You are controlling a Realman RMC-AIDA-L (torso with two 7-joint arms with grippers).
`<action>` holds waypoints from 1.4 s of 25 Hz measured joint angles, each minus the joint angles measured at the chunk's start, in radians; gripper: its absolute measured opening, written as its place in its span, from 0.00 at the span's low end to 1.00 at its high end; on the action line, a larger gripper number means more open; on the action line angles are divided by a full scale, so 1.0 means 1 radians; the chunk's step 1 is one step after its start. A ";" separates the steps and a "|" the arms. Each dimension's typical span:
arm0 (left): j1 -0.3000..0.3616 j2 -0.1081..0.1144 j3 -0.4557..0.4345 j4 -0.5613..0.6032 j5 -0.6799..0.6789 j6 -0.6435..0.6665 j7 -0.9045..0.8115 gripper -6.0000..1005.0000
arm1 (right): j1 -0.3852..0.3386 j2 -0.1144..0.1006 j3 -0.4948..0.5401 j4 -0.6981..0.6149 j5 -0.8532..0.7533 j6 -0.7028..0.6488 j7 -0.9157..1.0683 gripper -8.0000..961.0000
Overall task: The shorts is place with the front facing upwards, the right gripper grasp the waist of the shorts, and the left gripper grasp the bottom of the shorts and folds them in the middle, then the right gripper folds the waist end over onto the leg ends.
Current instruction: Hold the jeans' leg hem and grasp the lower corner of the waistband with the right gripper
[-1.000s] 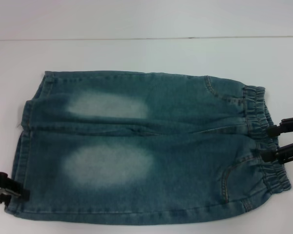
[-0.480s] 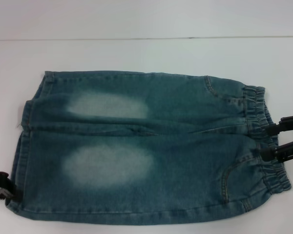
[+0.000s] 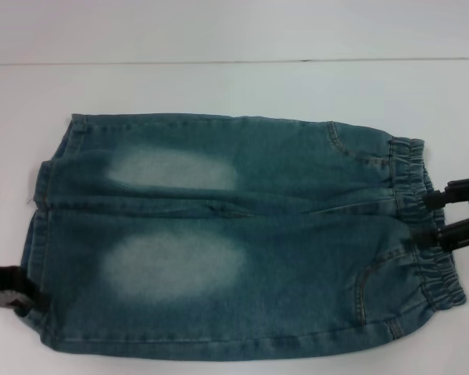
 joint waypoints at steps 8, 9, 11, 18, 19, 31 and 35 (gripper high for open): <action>-0.037 0.006 0.001 0.004 -0.020 -0.003 0.001 0.04 | 0.008 -0.009 0.059 -0.012 0.037 0.044 0.119 0.96; -0.041 0.007 0.000 0.007 -0.020 -0.002 -0.001 0.04 | 0.010 -0.012 0.059 -0.015 0.037 0.047 0.144 0.96; -0.047 0.009 -0.001 0.011 -0.021 -0.002 -0.004 0.04 | 0.012 -0.017 0.045 -0.030 0.021 0.045 0.193 0.96; -0.069 0.015 -0.002 0.005 -0.031 -0.010 0.000 0.04 | 0.047 -0.012 -0.020 -0.052 -0.166 -0.011 0.243 0.96; -0.072 0.015 -0.002 0.005 -0.032 -0.010 0.000 0.04 | 0.051 -0.010 -0.032 -0.052 -0.187 -0.016 0.240 0.96; -0.081 0.014 0.002 0.004 -0.045 -0.010 0.003 0.04 | 0.077 0.005 -0.165 -0.033 -0.308 -0.011 0.244 0.96; -0.084 0.011 0.002 0.004 -0.045 -0.010 0.004 0.04 | 0.082 0.009 -0.204 -0.023 -0.317 -0.011 0.247 0.96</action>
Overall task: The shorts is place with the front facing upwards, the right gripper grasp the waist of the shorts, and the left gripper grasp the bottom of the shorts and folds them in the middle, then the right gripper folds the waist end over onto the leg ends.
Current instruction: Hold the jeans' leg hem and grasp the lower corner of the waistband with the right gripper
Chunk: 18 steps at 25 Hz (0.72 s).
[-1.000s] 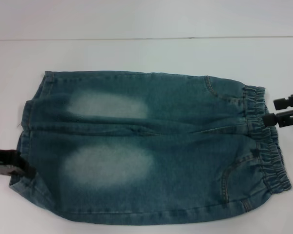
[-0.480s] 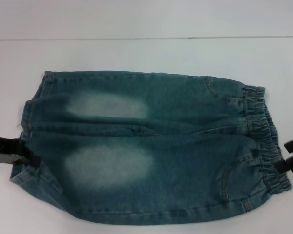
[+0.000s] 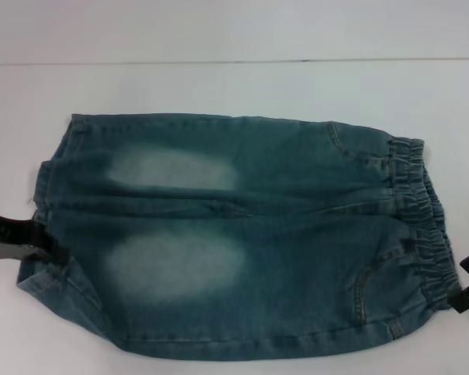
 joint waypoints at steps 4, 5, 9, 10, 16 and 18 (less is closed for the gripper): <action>-0.009 0.000 0.000 0.000 0.000 0.000 0.000 0.04 | 0.012 0.006 -0.017 0.020 -0.018 0.008 0.008 0.96; -0.011 0.000 0.000 0.000 0.000 0.000 0.000 0.04 | 0.016 0.008 -0.018 0.027 -0.029 0.012 0.010 0.96; -0.018 -0.002 0.000 0.000 0.000 -0.002 0.000 0.04 | 0.036 0.014 -0.028 0.047 -0.066 0.016 0.014 0.96; -0.020 -0.002 0.000 -0.001 0.000 -0.004 0.000 0.04 | 0.039 0.015 -0.032 0.048 -0.071 0.017 0.014 0.96; -0.024 -0.002 0.000 -0.002 0.000 -0.007 0.000 0.04 | 0.046 0.016 -0.058 0.049 -0.076 0.020 0.024 0.96; -0.025 -0.002 0.000 -0.003 0.000 -0.009 0.000 0.04 | 0.048 0.016 -0.067 0.049 -0.080 0.022 0.027 0.96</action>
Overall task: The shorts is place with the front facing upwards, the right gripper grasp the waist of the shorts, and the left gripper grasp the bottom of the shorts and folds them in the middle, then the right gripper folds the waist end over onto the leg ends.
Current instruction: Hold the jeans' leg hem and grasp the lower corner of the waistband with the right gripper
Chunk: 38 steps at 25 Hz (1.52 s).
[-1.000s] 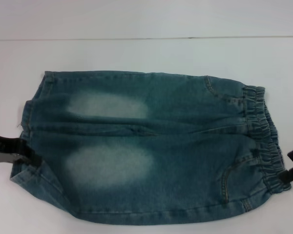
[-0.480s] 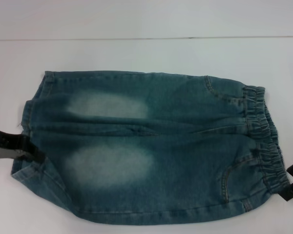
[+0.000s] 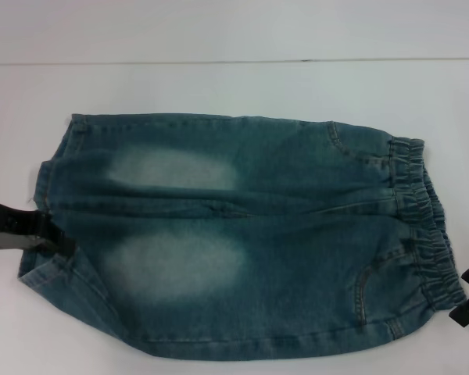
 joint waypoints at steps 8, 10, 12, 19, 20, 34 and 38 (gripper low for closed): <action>-0.005 0.007 0.000 -0.039 0.000 -0.023 0.000 0.04 | 0.015 0.006 -0.013 0.009 -0.021 0.003 0.004 0.96; -0.006 0.007 0.000 -0.043 0.000 -0.025 0.000 0.04 | 0.021 0.009 -0.020 0.017 -0.028 0.004 0.007 0.96; -0.008 0.007 0.000 -0.046 0.000 -0.026 0.000 0.04 | 0.025 0.012 -0.025 0.020 -0.036 0.005 0.010 0.96; -0.016 0.008 0.000 -0.048 0.000 -0.026 0.000 0.04 | 0.035 0.015 -0.036 0.024 -0.040 0.010 0.014 0.96; -0.017 0.009 0.000 -0.048 0.000 -0.024 0.000 0.04 | 0.035 0.016 -0.040 0.024 -0.040 0.012 0.017 0.96; -0.030 0.013 0.000 -0.049 0.000 -0.026 0.000 0.04 | 0.043 0.022 -0.066 0.025 -0.049 0.016 0.028 0.96; -0.030 0.014 0.000 -0.049 0.000 -0.027 0.000 0.04 | 0.049 0.026 -0.067 0.025 -0.050 0.022 0.028 0.96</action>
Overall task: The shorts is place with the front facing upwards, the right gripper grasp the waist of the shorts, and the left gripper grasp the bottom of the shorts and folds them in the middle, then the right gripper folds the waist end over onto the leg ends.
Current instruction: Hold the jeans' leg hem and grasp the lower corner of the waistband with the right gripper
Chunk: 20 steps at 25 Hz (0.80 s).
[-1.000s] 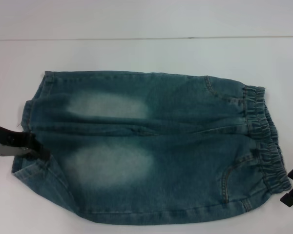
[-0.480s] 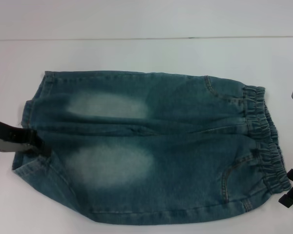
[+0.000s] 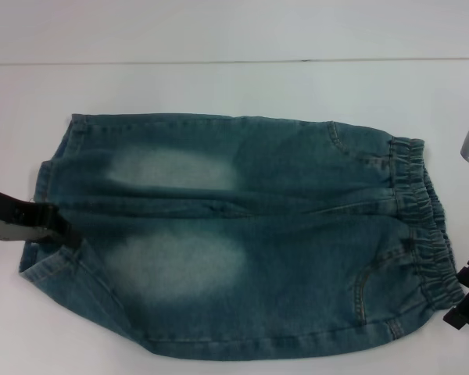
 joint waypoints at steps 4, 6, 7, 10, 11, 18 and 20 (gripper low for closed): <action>0.000 0.000 0.000 0.000 0.000 0.000 0.000 0.04 | 0.002 0.001 -0.001 0.004 0.000 0.001 0.000 0.96; 0.000 0.000 0.000 0.000 0.000 0.000 0.000 0.04 | 0.003 0.001 -0.001 0.008 -0.001 0.002 0.001 0.96; 0.000 0.000 0.000 0.000 0.000 0.000 0.000 0.04 | 0.003 0.001 -0.002 0.009 -0.001 0.002 0.002 0.96; 0.000 0.002 0.000 0.000 0.000 0.000 0.000 0.04 | 0.004 -0.001 -0.002 0.011 -0.002 0.002 0.006 0.96; 0.000 0.002 0.000 0.000 0.000 0.000 0.000 0.04 | 0.004 -0.001 -0.002 0.011 -0.002 0.002 0.006 0.96; 0.000 0.003 0.000 0.000 0.000 0.000 0.003 0.04 | 0.003 0.000 -0.021 0.014 -0.003 0.001 0.007 0.96; 0.000 0.003 0.000 0.000 0.000 0.000 0.004 0.04 | 0.002 -0.004 -0.017 0.014 -0.003 -0.002 0.005 0.96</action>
